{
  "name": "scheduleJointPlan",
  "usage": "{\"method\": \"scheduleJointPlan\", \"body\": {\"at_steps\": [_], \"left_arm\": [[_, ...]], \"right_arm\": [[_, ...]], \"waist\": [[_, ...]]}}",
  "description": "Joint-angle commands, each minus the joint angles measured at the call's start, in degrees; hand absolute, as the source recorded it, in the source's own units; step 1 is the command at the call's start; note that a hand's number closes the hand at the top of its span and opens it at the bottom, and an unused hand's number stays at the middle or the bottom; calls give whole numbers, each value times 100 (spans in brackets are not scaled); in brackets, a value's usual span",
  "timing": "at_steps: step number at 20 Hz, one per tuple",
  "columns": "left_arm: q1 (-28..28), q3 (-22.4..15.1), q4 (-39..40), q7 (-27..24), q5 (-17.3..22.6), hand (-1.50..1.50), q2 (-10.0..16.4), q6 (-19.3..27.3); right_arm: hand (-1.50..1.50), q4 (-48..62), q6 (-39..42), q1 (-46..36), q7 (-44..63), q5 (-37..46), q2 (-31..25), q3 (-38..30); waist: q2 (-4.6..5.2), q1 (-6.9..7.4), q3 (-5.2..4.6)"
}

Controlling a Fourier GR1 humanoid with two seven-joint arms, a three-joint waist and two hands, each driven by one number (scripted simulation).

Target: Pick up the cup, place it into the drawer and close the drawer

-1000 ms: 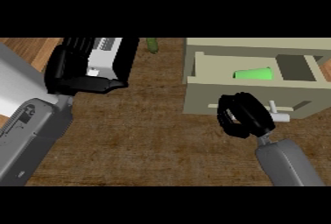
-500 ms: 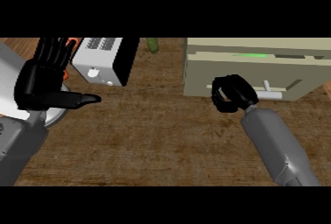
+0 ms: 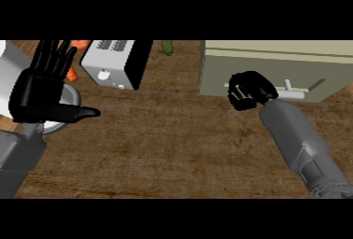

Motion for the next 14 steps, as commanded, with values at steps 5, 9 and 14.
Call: {"method": "scheduleJointPlan", "body": {"at_steps": [5,9,14], "left_arm": [[43,-44,43,-14,11,-150,-73,-274],[57,15,112,-46,98,-150,-115,-410],[4,-138,235,-129,-19,-150,-374,-330]], "right_arm": [[150,729,213,-617,-137,-202,-673,-452],[150,795,262,-735,-144,-330,-668,-589],[150,738,249,-730,-522,-501,-798,-751]], "waist": [[184,164,25],[195,194,22],[254,177,29]]}}
